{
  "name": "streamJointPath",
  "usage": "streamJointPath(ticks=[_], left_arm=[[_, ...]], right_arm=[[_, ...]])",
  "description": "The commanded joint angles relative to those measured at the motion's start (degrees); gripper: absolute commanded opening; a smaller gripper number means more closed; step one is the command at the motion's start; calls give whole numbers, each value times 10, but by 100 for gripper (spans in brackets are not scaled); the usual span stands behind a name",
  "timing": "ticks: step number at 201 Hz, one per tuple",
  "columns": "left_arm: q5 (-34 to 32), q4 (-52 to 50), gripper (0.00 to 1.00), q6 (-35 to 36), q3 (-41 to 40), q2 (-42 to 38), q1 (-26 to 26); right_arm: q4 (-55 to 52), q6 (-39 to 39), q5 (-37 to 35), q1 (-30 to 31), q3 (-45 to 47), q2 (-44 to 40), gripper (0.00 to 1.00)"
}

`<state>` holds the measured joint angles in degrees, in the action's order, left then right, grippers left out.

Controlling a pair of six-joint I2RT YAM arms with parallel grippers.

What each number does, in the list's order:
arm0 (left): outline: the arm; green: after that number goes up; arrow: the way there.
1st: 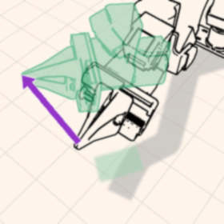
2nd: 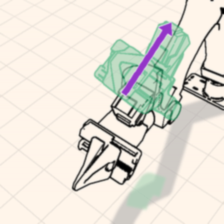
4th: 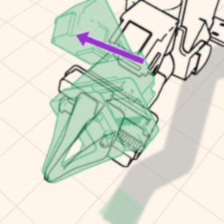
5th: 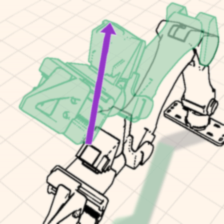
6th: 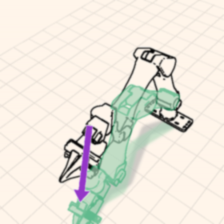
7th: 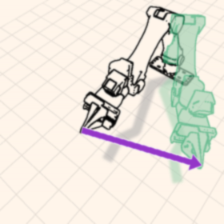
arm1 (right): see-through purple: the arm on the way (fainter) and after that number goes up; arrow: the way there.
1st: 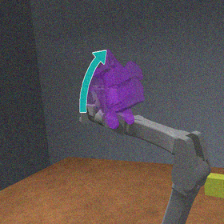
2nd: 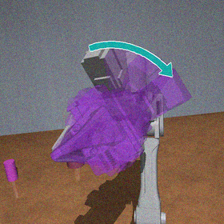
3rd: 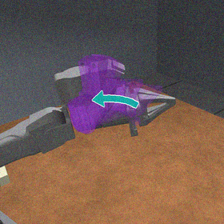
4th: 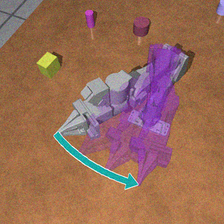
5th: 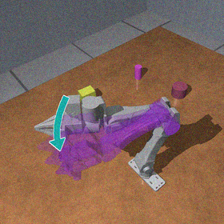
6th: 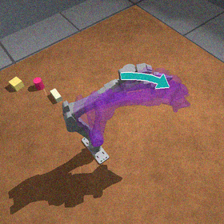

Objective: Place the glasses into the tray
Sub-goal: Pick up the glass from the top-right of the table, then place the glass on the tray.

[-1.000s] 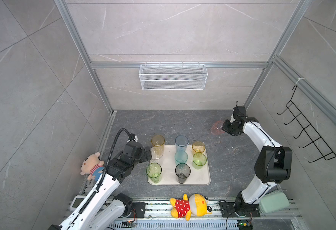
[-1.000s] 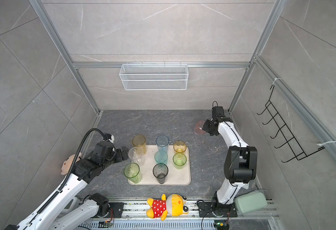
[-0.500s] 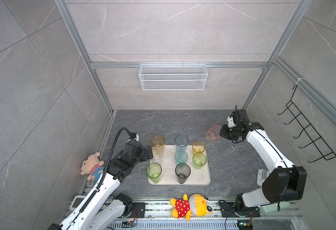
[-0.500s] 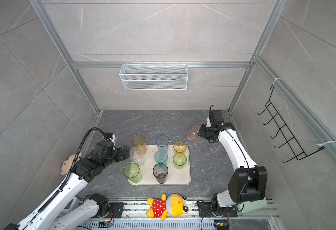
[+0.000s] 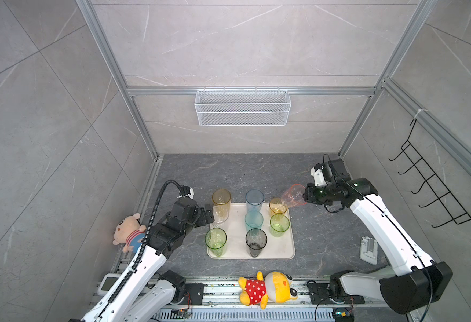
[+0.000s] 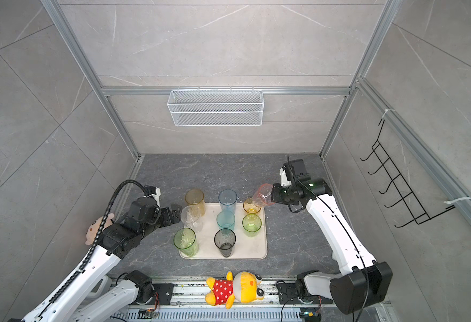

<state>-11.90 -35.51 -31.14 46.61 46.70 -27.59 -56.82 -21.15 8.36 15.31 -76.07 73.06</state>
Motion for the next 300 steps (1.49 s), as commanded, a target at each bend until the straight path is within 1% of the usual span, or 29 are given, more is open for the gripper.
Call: streamJointPath(ticks=[1, 19, 32, 55, 96, 136, 161, 183, 214, 253, 275, 300], left_arm=[[-7, 12, 100, -12, -8, -6, 2], [-7, 14, 100, -13, -6, -1, 3], [-7, 16, 100, -13, -3, 4, 3], [-5, 31, 100, -15, -7, 14, 3], [10, 56, 100, -32, -9, 45, 2], [16, 65, 100, -35, -11, 56, 2], [15, 65, 100, -36, -10, 56, 3], [15, 63, 100, -35, -10, 55, 3], [15, 61, 100, -36, -10, 54, 2], [15, 54, 100, -36, -10, 50, 3], [13, 54, 100, -38, -16, 44, 3], [13, 55, 100, -40, -19, 41, 3]], right_arm=[[-61, 17, -6, 22, -25, -30, 0], [-106, 27, -23, 34, -43, -41, 0], [-125, 28, -21, 41, -46, -55, 0], [-138, 14, -6, 60, -39, -82, 0], [-166, -4, -16, 101, -20, -110, 0], [-187, -28, -52, 152, 9, -131, 0], [-197, -45, -86, 185, 31, -131, 0], [-187, -69, -112, 224, 53, -134, 0], [-163, -115, -148, 296, 88, -127, 0], [-123, -161, -193, 393, 122, -94, 0], [-107, -176, -217, 424, 139, -68, 0], [-80, -184, -228, 438, 167, -44, 0]])
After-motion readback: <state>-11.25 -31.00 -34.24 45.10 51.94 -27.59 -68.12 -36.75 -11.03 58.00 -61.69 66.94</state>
